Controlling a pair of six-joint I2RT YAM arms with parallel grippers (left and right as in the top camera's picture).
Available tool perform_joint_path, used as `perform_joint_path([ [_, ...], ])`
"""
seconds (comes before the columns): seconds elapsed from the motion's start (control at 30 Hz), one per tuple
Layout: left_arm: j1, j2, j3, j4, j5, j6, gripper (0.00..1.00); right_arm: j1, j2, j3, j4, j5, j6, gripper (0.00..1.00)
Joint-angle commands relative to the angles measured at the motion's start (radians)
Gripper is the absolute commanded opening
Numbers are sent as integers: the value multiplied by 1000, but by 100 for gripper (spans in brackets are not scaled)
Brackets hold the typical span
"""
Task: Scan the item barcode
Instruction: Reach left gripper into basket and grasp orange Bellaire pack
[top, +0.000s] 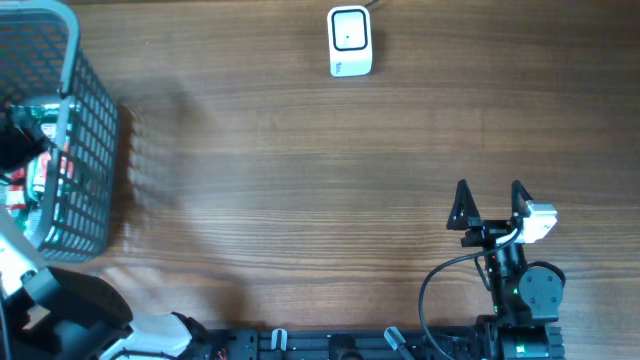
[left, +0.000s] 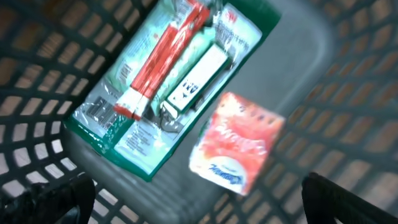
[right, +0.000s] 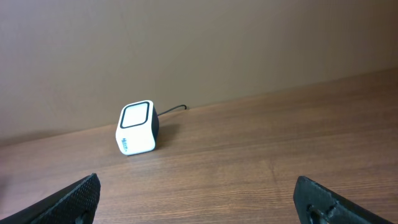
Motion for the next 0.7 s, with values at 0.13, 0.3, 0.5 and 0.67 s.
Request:
perform_joint_path([
  [0.13, -3, 41, -72, 45, 37, 123, 100, 5, -8, -1, 3, 2, 4, 100],
  [0.3, -2, 84, -72, 59, 86, 167, 100, 5, -8, -1, 3, 2, 4, 100],
  [0.5, 8, 137, -72, 69, 143, 258, 100, 5, -8, -1, 3, 2, 4, 100],
  [0.67, 50, 161, -72, 68, 358, 394, 100, 5, -8, -1, 3, 2, 4, 100],
])
